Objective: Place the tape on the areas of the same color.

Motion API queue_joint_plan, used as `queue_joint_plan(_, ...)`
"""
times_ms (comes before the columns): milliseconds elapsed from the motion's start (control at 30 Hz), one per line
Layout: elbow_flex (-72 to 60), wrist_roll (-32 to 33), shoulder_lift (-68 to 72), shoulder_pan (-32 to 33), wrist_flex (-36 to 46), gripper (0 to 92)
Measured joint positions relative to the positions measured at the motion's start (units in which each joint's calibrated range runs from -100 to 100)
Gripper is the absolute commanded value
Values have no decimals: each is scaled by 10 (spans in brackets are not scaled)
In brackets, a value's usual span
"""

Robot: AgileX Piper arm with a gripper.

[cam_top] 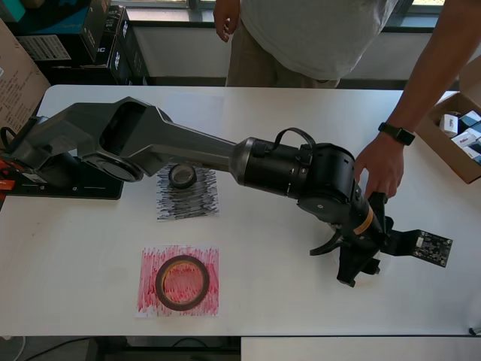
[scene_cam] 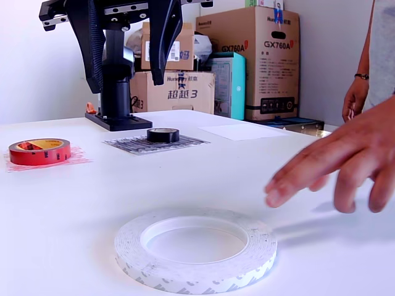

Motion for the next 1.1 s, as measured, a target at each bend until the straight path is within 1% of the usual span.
queue_joint_plan(167,0,-14,13,9,-5,541)
queue_joint_plan(433,23,-14,13,8,-3,541)
queue_joint_plan(867,57,-14,24,29,-3,541)
queue_joint_plan(1100,46,-14,24,38,9,541)
